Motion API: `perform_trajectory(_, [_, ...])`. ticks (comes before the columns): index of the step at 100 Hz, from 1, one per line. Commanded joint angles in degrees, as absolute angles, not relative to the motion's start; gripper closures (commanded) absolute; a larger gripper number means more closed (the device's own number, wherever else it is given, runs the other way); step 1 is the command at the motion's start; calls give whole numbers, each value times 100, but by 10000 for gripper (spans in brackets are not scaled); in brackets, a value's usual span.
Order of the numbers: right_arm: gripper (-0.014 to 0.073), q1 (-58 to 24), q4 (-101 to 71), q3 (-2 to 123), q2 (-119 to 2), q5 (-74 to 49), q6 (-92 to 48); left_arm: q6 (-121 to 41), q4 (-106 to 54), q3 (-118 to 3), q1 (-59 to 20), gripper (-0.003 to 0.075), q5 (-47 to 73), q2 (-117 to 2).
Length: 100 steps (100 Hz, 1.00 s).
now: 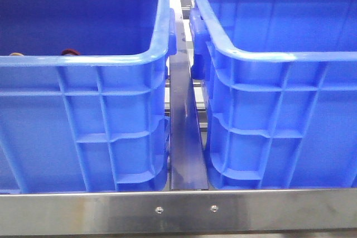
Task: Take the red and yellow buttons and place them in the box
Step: 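Lower the left gripper toward the yellow-capped buttons in the crate, then grasp a yellow-capped push button with the left gripper and lift it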
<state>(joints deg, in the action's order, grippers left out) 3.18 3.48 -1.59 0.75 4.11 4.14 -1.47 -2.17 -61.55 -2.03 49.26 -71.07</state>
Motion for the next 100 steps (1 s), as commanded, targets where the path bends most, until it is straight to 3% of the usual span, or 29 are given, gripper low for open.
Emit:
perform_trajectory(1, [687,301,350,-188,175,838,370,-178,-143,-6673,-334,146,5007,-7469])
perform_trajectory(41, [687,301,350,-188,175,838,370,-473,60,-7901,-446,154,5485,-9219])
perform_trajectory(100, [687,301,350,-188,175,838,370,-473,47,-8284,-446,155,5372,-10154])
